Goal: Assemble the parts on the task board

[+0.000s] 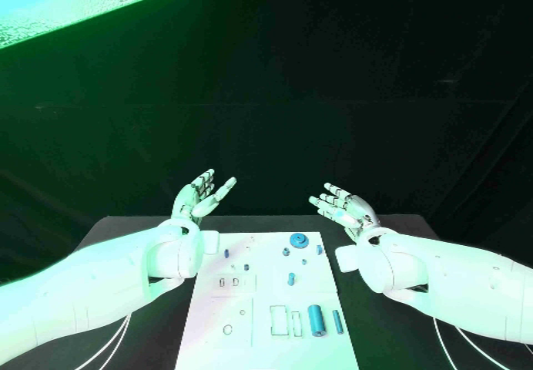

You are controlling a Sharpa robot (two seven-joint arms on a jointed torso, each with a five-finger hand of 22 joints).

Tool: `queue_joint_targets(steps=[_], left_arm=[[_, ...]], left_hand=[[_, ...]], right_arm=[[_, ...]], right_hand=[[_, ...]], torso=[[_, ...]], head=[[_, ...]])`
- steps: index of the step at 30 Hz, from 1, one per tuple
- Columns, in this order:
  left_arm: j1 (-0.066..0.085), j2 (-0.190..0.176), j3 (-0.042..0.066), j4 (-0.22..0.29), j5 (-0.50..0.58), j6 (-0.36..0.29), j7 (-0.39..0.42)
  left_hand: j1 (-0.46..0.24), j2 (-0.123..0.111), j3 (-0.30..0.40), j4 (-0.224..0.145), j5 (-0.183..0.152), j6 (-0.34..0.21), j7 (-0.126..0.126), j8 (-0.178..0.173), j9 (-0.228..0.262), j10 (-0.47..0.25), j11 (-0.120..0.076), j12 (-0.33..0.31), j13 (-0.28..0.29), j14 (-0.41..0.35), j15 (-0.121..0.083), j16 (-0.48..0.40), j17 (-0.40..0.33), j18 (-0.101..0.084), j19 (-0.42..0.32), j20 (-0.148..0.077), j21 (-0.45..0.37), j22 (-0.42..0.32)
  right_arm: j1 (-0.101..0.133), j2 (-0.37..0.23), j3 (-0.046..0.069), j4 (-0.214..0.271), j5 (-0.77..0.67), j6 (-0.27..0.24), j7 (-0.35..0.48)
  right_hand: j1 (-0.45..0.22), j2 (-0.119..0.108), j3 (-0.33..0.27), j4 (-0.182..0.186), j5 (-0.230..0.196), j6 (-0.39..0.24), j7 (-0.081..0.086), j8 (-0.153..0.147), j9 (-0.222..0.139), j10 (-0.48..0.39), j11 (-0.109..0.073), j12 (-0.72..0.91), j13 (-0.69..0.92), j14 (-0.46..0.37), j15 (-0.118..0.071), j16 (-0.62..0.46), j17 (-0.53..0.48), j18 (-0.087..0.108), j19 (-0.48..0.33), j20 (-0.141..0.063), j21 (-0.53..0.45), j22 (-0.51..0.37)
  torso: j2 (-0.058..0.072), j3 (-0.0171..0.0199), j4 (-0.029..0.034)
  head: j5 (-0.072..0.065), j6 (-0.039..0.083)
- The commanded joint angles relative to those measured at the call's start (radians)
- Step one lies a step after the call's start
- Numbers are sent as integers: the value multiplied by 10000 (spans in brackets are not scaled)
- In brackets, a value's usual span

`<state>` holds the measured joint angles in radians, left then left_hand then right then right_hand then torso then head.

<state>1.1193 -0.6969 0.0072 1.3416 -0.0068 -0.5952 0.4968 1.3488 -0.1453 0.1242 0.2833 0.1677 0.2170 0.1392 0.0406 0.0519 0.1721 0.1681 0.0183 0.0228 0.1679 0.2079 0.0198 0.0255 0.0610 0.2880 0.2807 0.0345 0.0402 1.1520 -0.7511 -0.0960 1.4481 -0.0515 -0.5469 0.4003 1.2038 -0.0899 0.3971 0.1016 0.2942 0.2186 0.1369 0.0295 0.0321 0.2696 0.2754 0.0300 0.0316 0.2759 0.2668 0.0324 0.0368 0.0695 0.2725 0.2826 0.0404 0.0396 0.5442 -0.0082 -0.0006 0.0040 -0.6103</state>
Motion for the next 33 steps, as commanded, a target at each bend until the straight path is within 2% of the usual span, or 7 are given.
queue_joint_targets(steps=[1, 5, 8, 9, 14, 22, 33], left_arm=[[42, 56, 13, -94, -209, 979, 37], [43, 57, 13, -95, -209, 980, 37], [43, 57, 13, -95, -209, 980, 37], [87, -656, 12, 614, -283, 956, 318], [113, -901, 15, 1015, -195, 923, 477], [125, -1272, 26, 1535, -152, 1080, 556], [123, -1668, 62, 2246, -172, 1620, 365]], left_hand=[[521, -51, 25, 149, 112, 157, 811, 75, 33, 57, 120, 58, 21, 56, 138, 51, 17, 204, 155, 70, 79, 26], [537, 5, 15, 147, 107, 226, 834, 88, 44, 135, 149, 73, 32, 122, 141, 67, 30, 231, 147, 76, 90, 29], [581, 308, 249, 127, 73, 738, 1066, 217, 132, 775, 413, 155, 94, 624, 149, 165, 114, 383, 189, 93, 136, 47], [581, 336, 284, 124, 72, 802, 1084, 230, 141, 860, 433, 160, 99, 682, 156, 172, 122, 403, 194, 96, 139, 48], [619, 580, 673, 89, 36, 1824, 1291, 490, 309, 2340, 689, 289, 200, 2117, 243, 440, 328, 567, 881, 123, 382, 155], [684, 667, 1054, 50, 5, 3762, 1319, 972, 616, 5310, 783, 472, 354, 5921, 80, 1252, 889, 853, 4051, 89, 1563, 587], [728, 553, 1481, 32, -10, 5741, 1156, 1718, 986, 7605, 367, 744, 474, 7664, -473, 2140, 1769, 1233, 5696, -136, 2660, 909]], right_arm=[[137, 54, -91, -183, -755, 1930, -745], [284, 98, -225, -361, -926, 2469, -973], [331, 112, -267, -416, -980, 2637, -1045], [568, -119, -218, -952, -4125, 2180, -242], [744, -135, -180, -1176, -5487, 2134, -340], [949, -181, -118, -1161, -8404, 1872, -1170], [1153, -60, -92, -930, -12525, 2285, -3087]], right_hand=[[1013, -80, 365, -325, 107, 1440, 1639, 375, 257, 1800, -49, 282, 158, 1936, -138, 469, 300, 344, 989, 87, 408, 202], [1335, -176, 564, -670, 109, 2828, 1578, 751, 504, 3572, -193, 466, 242, 3519, -336, 809, 514, 550, 1897, 76, 741, 333], [1536, -258, 789, -936, 108, 4224, 1496, 1139, 748, 5653, -378, 674, 343, 5518, -610, 1321, 787, 830, 3976, 59, 1454, 638], [1561, -279, 883, -988, 110, 4830, 1462, 1311, 850, 6041, -451, 715, 344, 5825, -706, 1420, 823, 932, 4227, 56, 1581, 669], [1672, -491, 1189, -1252, -385, 6083, 1281, 1570, 1020, 6796, -653, 555, 321, 6625, -952, 1581, 868, 1123, 4851, 9, 1838, 687], [1614, -779, 1430, -1435, -338, 6935, 999, 1794, 1131, 8038, -1017, 419, 335, 8143, -1439, 2001, 1151, 1150, 5905, -429, 2527, 932], [1667, -999, 458, -1612, -415, 7764, 460, 1859, 1281, 9327, -1644, 327, 390, 11081, -2454, 3903, 2965, 1089, 7507, -1589, 5615, 2819]], torso=[[0, -1, -1], [0, -1, -1], [0, -1, -1], [373, 62, 107], [548, 148, 180], [752, 251, 235], [1156, 352, 379]], head=[[-1, 1], [-1, 1], [-1, 1], [-93, -125], [-169, -130], [-227, -205], [-360, -188]])
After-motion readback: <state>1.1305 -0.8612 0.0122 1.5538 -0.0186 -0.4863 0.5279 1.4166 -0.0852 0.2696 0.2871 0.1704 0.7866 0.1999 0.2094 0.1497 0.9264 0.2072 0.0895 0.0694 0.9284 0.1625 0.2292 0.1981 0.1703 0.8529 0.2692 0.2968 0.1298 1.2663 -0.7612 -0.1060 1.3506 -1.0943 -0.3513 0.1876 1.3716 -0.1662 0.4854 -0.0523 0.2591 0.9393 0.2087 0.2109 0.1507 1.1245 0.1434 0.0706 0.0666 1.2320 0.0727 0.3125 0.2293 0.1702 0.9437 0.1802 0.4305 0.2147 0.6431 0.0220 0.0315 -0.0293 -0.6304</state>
